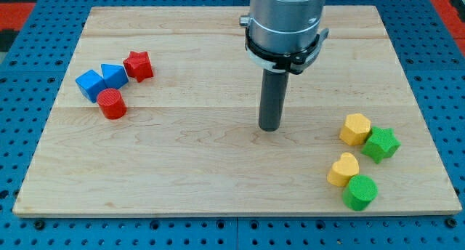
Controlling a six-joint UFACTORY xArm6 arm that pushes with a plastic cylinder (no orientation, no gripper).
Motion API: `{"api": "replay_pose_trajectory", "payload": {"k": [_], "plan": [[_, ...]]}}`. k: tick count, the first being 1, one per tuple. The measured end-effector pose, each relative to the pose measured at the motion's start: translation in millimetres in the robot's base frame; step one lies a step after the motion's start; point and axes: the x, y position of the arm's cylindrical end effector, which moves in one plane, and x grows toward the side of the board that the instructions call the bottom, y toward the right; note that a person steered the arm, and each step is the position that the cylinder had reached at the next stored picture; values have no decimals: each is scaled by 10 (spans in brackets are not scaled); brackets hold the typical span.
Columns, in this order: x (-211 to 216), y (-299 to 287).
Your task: Separate the triangle from the group of blocks
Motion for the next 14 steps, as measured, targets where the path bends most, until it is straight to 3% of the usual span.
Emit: {"api": "replay_pose_trajectory", "payload": {"k": [2, 3, 4, 6, 7, 9, 10, 12, 14], "plan": [[22, -87], [27, -701], [293, -1548], [184, -3528], [7, -3539], [-1088, -3533], [-1253, -3280], [-1029, -2971], [-1017, -1830]]}}
